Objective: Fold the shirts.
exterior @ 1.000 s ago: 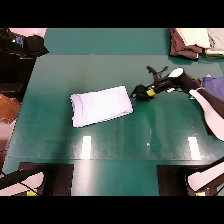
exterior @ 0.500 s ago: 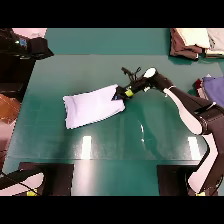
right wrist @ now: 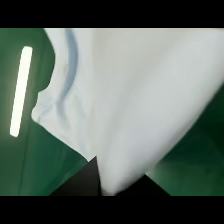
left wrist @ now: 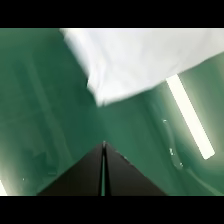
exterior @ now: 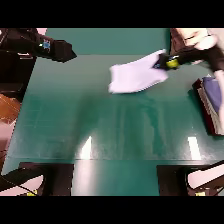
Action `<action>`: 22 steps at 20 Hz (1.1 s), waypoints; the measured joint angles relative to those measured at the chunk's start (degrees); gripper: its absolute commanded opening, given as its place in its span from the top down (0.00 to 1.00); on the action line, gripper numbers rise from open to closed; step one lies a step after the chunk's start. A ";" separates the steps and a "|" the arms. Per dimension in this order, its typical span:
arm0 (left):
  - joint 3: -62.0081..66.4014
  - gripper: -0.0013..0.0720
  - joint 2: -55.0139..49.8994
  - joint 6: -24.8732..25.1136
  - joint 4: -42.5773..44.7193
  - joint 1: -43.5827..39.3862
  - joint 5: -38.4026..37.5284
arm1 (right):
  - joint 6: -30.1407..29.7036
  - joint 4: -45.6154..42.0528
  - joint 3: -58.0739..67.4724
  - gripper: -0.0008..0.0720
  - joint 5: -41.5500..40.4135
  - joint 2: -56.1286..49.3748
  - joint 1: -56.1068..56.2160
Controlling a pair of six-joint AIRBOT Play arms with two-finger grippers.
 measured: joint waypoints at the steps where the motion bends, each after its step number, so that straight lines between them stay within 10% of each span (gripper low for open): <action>1: 0.00 0.95 0.00 0.07 -0.04 -0.76 0.55 | 0.37 -1.01 0.09 0.96 0.17 1.29 -3.74; 10: 0.00 0.95 0.00 0.15 -0.33 -2.75 1.79 | 1.44 -1.38 0.37 0.96 -3.04 6.19 -31.91; 22: 0.00 0.95 0.00 -1.20 -0.46 -2.86 1.42 | -1.60 1.97 0.42 0.96 -15.04 16.13 -36.15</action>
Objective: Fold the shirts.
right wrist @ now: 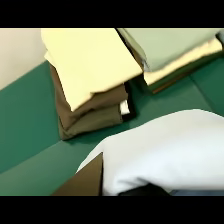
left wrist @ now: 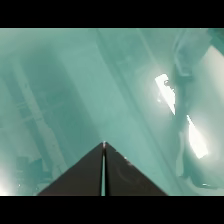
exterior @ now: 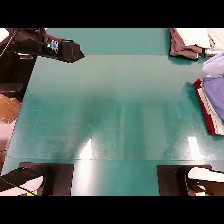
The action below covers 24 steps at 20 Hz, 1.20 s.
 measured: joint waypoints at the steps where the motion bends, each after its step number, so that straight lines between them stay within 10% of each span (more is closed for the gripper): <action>1: 0.00 0.95 0.00 -0.02 0.00 0.00 -0.28 | -0.24 -0.09 0.02 0.96 0.55 1.03 -0.26; 13: 0.00 0.95 0.00 0.87 0.09 0.00 -2.82 | -1.22 -15.87 -18.18 0.92 18.47 11.43 -10.75; 16: 0.00 0.95 0.00 1.42 0.11 0.00 -2.93 | -1.27 -20.85 -28.22 0.10 19.43 15.34 -14.34; 17: 0.00 0.95 0.00 1.53 0.11 0.00 -2.95 | -1.27 -22.10 -31.15 0.02 19.61 16.37 -15.63; 24: 0.00 0.94 0.00 1.86 0.11 0.00 -2.97 | -0.02 -19.32 -32.48 0.03 21.20 19.06 -20.13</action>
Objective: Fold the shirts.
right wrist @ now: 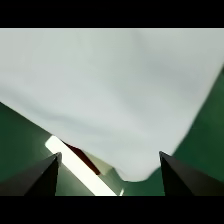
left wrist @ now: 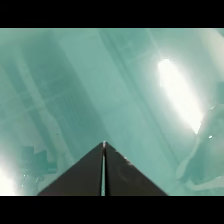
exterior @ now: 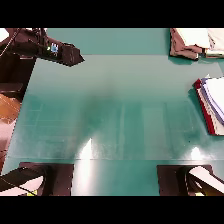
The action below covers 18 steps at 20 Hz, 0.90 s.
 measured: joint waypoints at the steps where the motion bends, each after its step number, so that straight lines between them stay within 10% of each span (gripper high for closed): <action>1: 0.00 0.95 0.00 0.02 0.00 0.00 0.00 | 0.04 2.54 1.27 0.03 0.09 0.04 1.46; 6: 0.00 0.95 0.00 0.02 0.52 0.00 0.02 | 0.28 11.61 6.95 0.09 0.20 0.22 18.01; 11: 0.00 0.94 0.00 0.02 0.92 0.00 0.90 | 0.31 13.86 8.83 0.96 -2.73 0.22 38.62; 18: 0.00 0.94 0.00 0.02 1.07 0.00 1.84 | 0.31 14.45 9.25 0.96 -6.49 0.22 56.08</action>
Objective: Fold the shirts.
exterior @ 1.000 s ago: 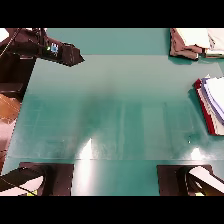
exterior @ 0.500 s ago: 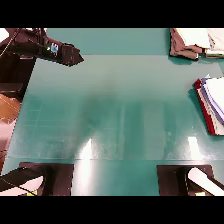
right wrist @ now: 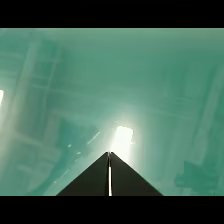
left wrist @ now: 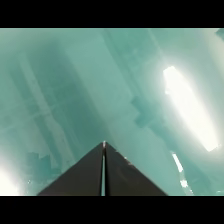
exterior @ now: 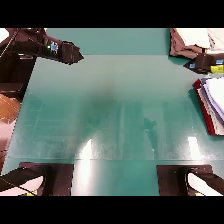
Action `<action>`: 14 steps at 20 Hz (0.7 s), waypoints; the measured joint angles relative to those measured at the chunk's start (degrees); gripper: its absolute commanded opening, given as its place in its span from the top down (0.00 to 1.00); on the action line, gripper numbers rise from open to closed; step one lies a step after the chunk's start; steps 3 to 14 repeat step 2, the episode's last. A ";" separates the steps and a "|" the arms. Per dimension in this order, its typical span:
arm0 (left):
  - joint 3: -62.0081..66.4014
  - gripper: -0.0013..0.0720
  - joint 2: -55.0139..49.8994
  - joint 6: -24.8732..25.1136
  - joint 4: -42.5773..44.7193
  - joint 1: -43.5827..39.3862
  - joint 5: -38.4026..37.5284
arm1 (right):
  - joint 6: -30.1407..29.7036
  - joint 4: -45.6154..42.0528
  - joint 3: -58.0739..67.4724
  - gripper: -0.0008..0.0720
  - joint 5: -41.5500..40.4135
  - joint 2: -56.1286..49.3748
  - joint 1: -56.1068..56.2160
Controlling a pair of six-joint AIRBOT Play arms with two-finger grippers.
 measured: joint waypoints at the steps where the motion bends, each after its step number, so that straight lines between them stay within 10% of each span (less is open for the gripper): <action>1: 0.00 0.94 0.00 0.00 0.00 0.00 0.07 | 0.00 0.02 0.00 0.96 -0.07 0.00 0.96; 14: 0.00 0.94 0.00 0.00 0.00 0.00 0.09 | -0.02 0.02 0.00 0.96 -0.26 0.00 1.73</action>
